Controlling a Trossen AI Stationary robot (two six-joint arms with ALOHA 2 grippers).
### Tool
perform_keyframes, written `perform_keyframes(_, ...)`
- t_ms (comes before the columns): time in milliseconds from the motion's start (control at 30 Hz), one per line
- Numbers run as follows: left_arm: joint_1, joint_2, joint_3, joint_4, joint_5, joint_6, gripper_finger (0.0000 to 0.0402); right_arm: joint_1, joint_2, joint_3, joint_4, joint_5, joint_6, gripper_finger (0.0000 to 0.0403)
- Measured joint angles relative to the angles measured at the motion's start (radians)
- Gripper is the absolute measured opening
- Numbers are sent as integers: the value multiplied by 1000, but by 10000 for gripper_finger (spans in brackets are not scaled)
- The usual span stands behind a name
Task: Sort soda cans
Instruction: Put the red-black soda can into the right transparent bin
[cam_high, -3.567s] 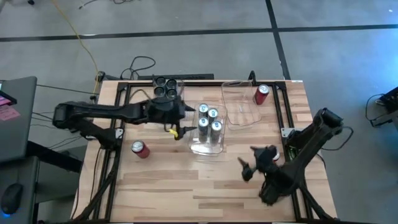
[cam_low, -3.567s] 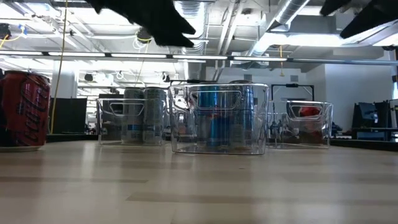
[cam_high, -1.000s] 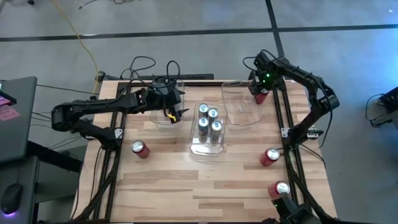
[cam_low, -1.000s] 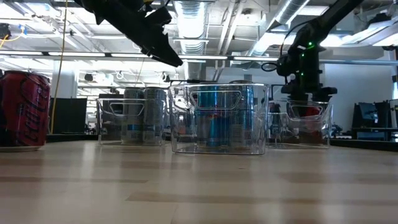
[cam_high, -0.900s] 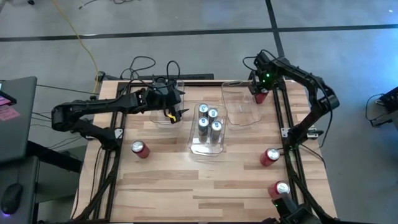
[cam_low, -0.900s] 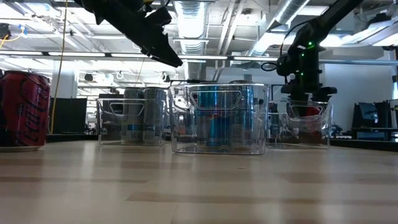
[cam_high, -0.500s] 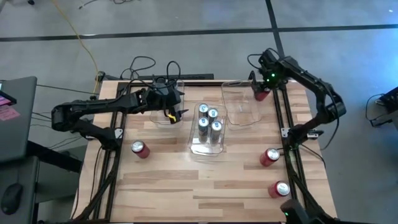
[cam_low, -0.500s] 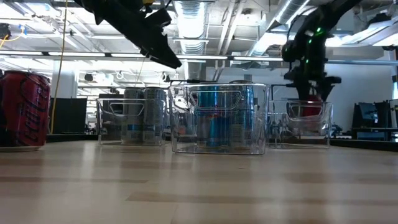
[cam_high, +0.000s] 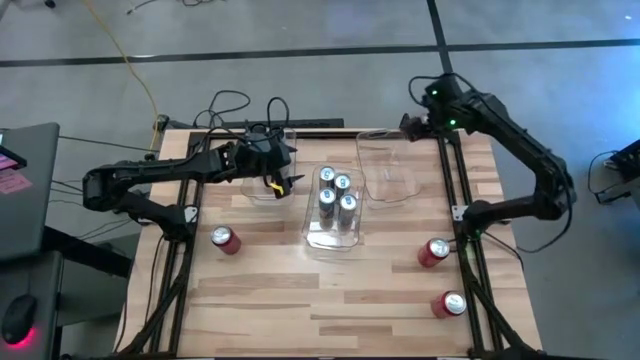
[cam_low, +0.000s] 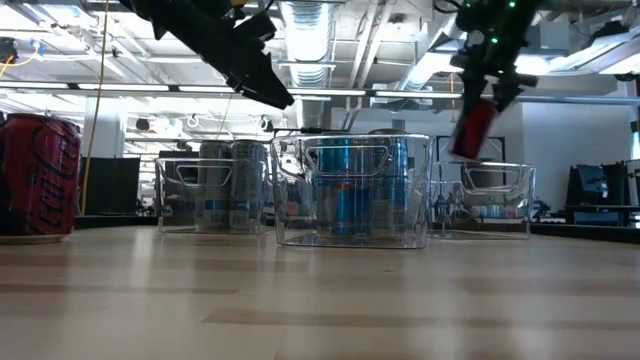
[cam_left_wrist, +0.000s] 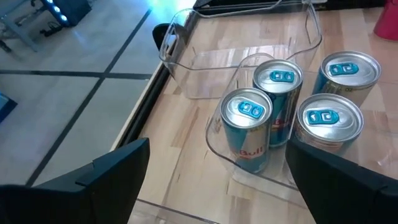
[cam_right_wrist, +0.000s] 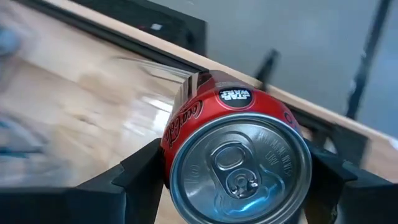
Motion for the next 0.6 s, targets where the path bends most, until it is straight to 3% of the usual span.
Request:
perform_keyframes(267,0,0,0,-31,0,-70,372,159,118,0,129,21,-14,292)
perform_keyframes(600,0,0,0,-28,0,-109,372,228,322,0,183,39,-18,292)
